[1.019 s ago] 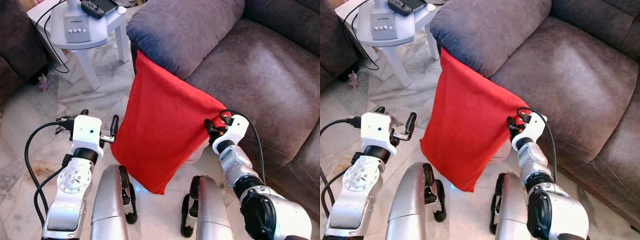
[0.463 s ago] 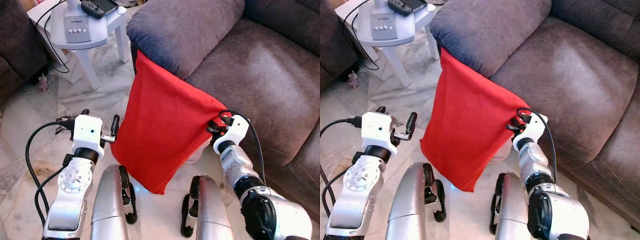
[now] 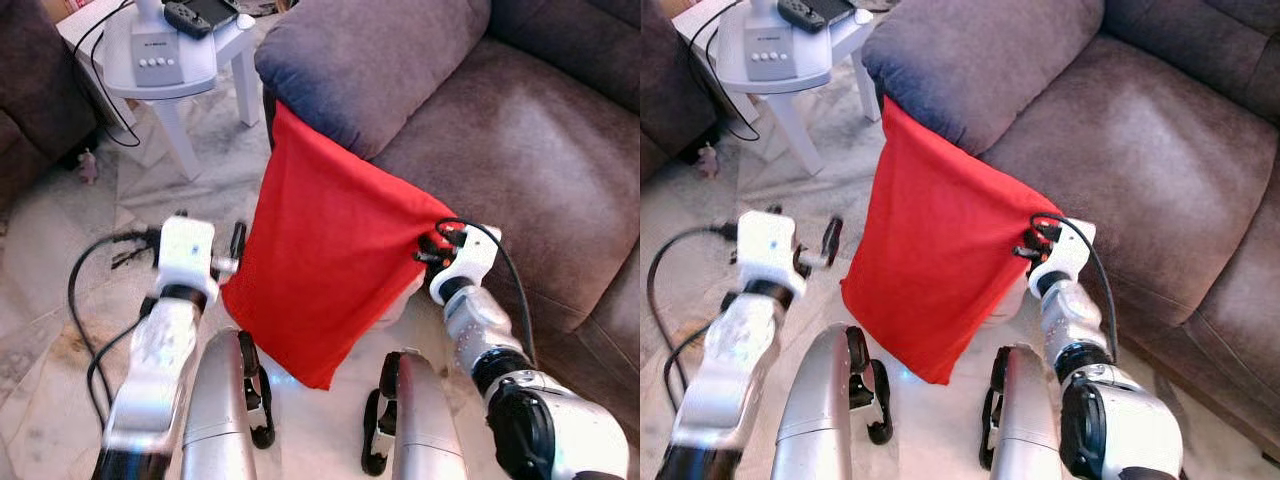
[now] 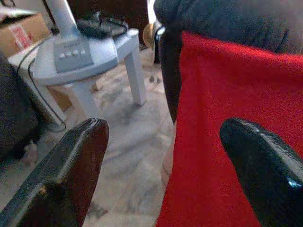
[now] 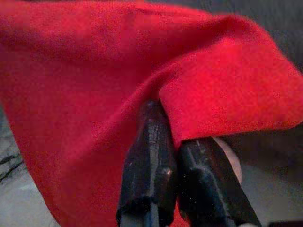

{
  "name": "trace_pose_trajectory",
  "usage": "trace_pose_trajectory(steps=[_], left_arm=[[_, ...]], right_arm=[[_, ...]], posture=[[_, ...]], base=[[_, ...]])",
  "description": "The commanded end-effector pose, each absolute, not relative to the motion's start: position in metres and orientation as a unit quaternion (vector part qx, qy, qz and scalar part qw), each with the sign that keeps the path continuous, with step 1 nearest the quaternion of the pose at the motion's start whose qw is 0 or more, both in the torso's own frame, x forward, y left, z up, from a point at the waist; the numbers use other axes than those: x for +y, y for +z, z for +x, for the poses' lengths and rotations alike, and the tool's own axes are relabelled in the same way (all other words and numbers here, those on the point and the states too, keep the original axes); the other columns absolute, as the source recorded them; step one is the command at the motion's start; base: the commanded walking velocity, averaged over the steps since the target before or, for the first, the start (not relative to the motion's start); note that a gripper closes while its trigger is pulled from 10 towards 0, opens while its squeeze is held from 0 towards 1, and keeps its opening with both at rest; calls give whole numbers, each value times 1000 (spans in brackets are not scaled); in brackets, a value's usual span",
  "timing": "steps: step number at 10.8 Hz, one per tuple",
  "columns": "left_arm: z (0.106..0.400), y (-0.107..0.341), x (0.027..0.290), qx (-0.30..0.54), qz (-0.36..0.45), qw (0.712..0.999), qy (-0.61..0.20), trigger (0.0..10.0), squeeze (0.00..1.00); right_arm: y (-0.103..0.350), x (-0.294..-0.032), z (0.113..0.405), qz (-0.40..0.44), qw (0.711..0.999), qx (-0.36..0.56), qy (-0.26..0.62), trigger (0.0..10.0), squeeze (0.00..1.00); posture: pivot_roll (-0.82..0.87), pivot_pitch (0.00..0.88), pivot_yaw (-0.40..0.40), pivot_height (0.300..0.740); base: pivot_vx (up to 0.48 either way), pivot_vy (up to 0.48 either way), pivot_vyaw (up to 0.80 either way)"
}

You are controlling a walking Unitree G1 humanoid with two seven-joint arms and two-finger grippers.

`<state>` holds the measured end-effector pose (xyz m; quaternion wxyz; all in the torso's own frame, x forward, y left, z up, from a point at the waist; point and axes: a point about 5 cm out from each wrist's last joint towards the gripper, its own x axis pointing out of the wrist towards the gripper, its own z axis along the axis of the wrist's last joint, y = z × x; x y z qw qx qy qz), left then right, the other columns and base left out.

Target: Move the pillow to the sofa from floor

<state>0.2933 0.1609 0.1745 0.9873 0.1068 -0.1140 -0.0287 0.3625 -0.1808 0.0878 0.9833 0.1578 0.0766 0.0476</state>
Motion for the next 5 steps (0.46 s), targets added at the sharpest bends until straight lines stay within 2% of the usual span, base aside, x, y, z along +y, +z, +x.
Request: trace_pose_trajectory(steps=[1, 5], left_arm=[[294, 169, 162, -108, 109, 988, -25, 10000, 0], [313, 175, 162, -127, 102, 986, -21, 10000, 0]], right_arm=[[100, -194, 364, 139, 988, 34, 49, 10000, 0], [113, -188, 361, 142, 982, -16, 127, 10000, 0]], posture=[[144, 235, -91, 592], [103, 159, -82, 592]], base=[[0, 0, 0], [0, 0, 0]])
